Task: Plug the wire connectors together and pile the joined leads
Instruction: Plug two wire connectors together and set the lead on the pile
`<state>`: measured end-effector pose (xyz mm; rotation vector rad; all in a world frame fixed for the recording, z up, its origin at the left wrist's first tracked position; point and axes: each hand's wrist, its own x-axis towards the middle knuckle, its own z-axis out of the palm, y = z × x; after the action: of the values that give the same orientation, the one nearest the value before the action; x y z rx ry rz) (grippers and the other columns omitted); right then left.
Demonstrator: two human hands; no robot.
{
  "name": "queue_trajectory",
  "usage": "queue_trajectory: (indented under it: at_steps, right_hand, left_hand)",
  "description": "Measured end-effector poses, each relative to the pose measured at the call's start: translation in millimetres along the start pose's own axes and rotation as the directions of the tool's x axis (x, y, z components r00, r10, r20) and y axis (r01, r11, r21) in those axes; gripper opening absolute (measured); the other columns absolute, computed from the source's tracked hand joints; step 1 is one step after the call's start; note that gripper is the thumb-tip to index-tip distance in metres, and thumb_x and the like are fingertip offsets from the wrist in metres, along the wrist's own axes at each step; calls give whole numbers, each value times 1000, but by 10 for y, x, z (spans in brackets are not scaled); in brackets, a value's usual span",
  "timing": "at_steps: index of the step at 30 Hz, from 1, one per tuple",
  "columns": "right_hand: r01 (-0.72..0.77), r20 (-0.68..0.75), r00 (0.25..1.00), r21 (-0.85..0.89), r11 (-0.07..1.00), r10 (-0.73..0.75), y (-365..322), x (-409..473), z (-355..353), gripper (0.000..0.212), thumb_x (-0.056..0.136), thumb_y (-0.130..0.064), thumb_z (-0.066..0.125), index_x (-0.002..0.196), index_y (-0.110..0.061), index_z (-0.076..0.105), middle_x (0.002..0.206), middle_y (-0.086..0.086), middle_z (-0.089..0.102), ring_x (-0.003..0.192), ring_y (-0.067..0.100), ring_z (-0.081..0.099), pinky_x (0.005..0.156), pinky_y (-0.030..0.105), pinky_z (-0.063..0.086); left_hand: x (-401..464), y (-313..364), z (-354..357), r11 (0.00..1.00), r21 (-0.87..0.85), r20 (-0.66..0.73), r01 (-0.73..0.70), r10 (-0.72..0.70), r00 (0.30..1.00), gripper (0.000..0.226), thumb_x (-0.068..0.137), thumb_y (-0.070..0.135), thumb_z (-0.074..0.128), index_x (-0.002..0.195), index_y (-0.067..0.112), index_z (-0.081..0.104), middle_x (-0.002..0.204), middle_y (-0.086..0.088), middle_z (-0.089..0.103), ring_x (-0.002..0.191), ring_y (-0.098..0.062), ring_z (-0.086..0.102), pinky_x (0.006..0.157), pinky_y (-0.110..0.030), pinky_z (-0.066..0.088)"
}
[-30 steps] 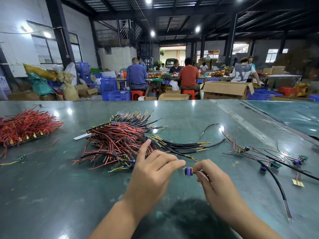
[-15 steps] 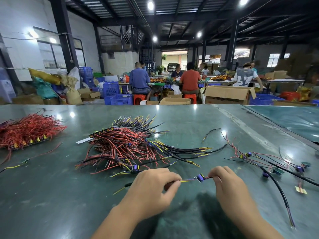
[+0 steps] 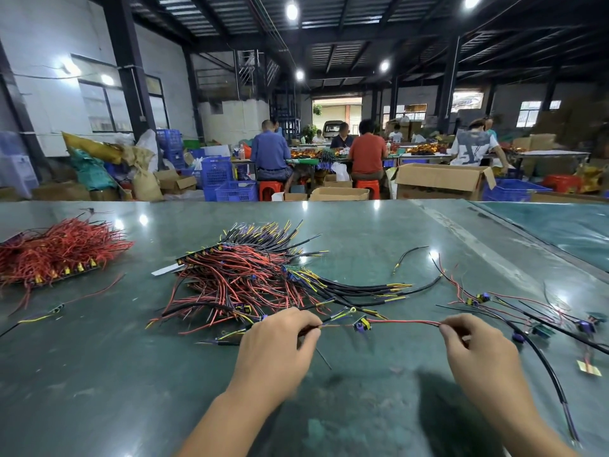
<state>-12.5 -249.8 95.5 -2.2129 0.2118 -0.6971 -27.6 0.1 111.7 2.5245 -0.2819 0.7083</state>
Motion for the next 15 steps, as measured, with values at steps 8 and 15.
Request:
queue_trajectory:
  at_steps: [8, 15]
  right_hand:
    - [528, -218, 822, -59, 847, -527, -215, -190, -11, 17, 84, -27, 54, 79, -15, 65, 83, -4, 60, 84, 24, 50, 84, 20, 33]
    - [-30, 360, 884, 679, 733, -297, -442, -362, 14, 28, 89, -40, 57, 103, -20, 71, 103, -7, 71, 101, 9, 63, 88, 22, 46]
  left_hand:
    - [17, 195, -30, 580, -737, 267, 348, -224, 937, 19, 82, 6, 69, 72, 22, 72, 60, 9, 64, 53, -6, 56, 52, -15, 41]
    - [-14, 322, -58, 583, -770, 248, 259, -101, 963, 28, 82, 5, 70, 74, 32, 75, 63, 8, 66, 52, -5, 52, 53, -15, 41]
